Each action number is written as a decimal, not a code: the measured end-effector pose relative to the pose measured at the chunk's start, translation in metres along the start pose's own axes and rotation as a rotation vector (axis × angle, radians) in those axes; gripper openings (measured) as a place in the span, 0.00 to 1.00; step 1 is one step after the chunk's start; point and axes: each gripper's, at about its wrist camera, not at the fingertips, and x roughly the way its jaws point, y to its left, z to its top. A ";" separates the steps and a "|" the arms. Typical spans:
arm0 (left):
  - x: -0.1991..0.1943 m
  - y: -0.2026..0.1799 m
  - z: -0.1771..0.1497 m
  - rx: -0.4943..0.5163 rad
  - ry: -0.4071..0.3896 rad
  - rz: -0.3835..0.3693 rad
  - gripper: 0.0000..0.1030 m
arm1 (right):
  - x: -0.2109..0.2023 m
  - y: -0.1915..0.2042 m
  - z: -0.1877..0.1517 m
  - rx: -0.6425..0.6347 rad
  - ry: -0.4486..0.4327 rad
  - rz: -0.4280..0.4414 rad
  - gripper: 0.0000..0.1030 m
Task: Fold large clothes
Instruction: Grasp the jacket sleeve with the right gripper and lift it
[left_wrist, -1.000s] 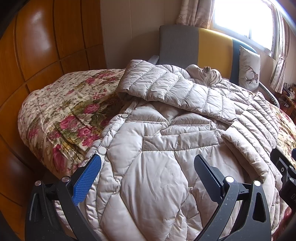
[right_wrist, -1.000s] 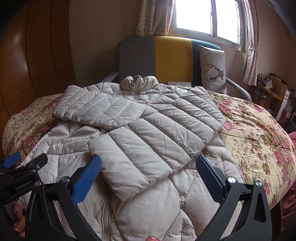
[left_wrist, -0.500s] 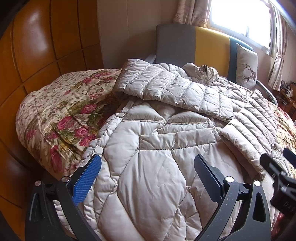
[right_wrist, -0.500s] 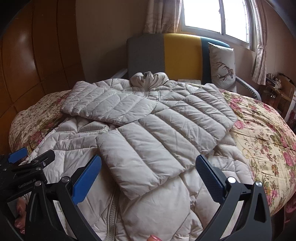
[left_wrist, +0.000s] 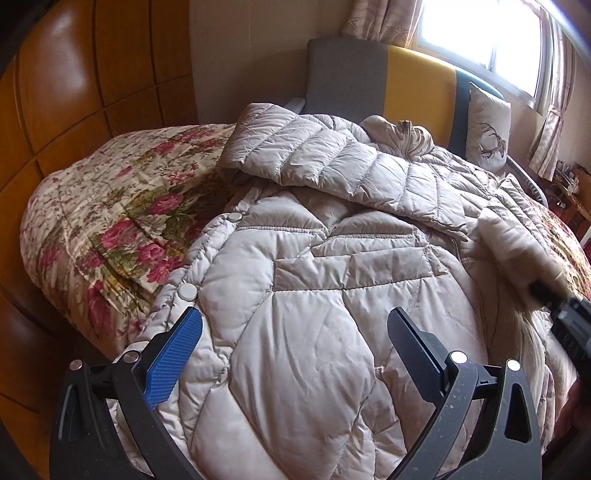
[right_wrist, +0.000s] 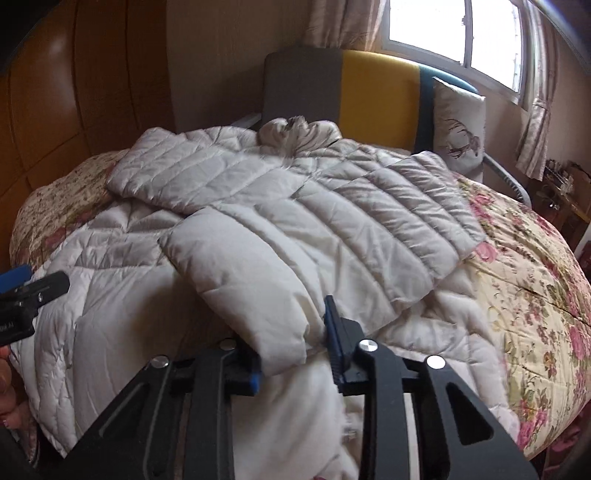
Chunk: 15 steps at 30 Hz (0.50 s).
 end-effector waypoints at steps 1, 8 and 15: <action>0.002 0.000 0.000 0.001 0.009 -0.014 0.96 | -0.003 -0.017 0.003 0.050 -0.015 -0.021 0.20; 0.006 0.001 -0.002 -0.005 0.012 -0.063 0.96 | -0.016 -0.165 -0.003 0.459 0.005 -0.311 0.14; 0.001 0.000 -0.001 0.005 -0.041 -0.165 0.96 | -0.038 -0.271 -0.057 0.846 0.102 -0.545 0.27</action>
